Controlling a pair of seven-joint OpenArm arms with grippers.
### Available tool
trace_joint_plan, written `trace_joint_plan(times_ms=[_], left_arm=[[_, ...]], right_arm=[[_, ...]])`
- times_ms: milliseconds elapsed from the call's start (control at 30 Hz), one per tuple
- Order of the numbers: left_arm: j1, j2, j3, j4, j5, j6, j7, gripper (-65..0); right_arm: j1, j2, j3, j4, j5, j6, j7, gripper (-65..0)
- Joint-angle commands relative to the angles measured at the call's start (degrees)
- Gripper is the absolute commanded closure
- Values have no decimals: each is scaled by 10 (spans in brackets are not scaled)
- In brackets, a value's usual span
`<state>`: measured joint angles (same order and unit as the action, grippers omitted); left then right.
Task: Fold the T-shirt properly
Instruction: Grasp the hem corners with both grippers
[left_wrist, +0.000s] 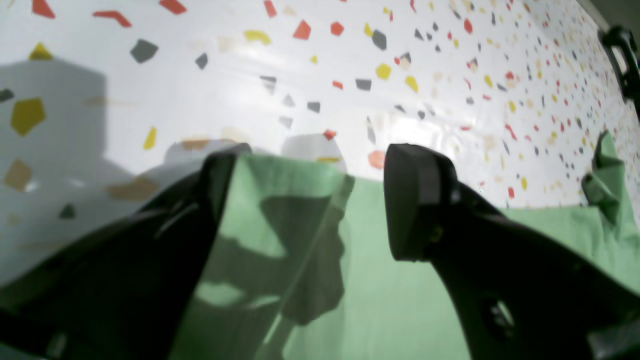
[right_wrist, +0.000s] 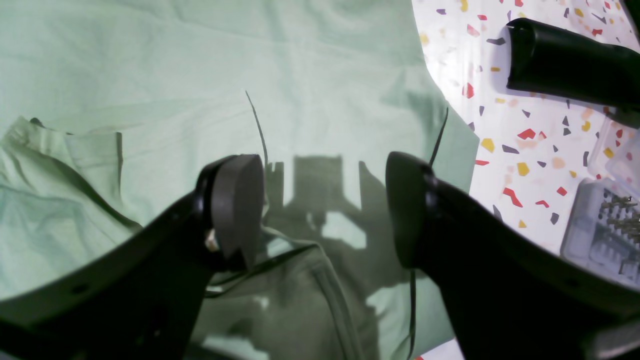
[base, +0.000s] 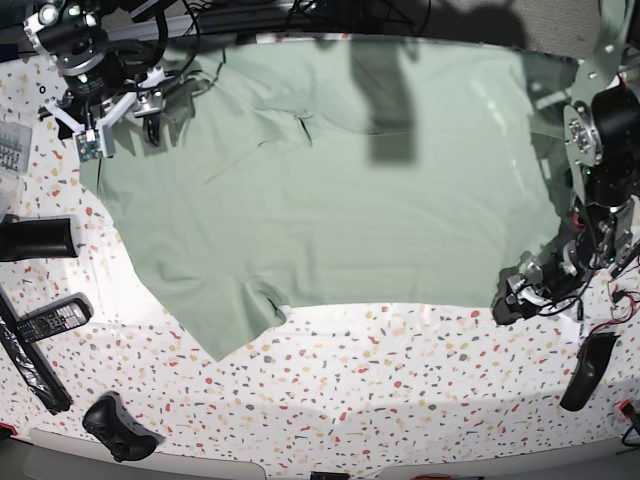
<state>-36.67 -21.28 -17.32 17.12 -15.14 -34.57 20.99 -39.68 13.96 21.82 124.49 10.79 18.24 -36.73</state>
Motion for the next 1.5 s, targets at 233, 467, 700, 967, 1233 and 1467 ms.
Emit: trace_joint_plan(times_ms=[233,467,700,967,1233,1467], left_arm=[[-5,-10,1,1,-53,16,44,0],[-5,-10,1,1,-79,15,47,0],[-5,-10,1,1,-79,16,47,0],[-5,-10,1,1,-79,15,47,0],[-5,-10,1,1,-79,16,47,0],[-5,-9,1,1,-79,15,47,0]], right_arm=[[47,3,3,10,38,1,19,-373],[195,3,3,-32,47,1,17,-373],[369,3,3,-170,47,26,-23,-373],[540,4,2,-372,43,75,-18,-373],[667,48,-45,-640,-14,158,66,-373],[725,68,-131,-798,-86,159,160,-373]])
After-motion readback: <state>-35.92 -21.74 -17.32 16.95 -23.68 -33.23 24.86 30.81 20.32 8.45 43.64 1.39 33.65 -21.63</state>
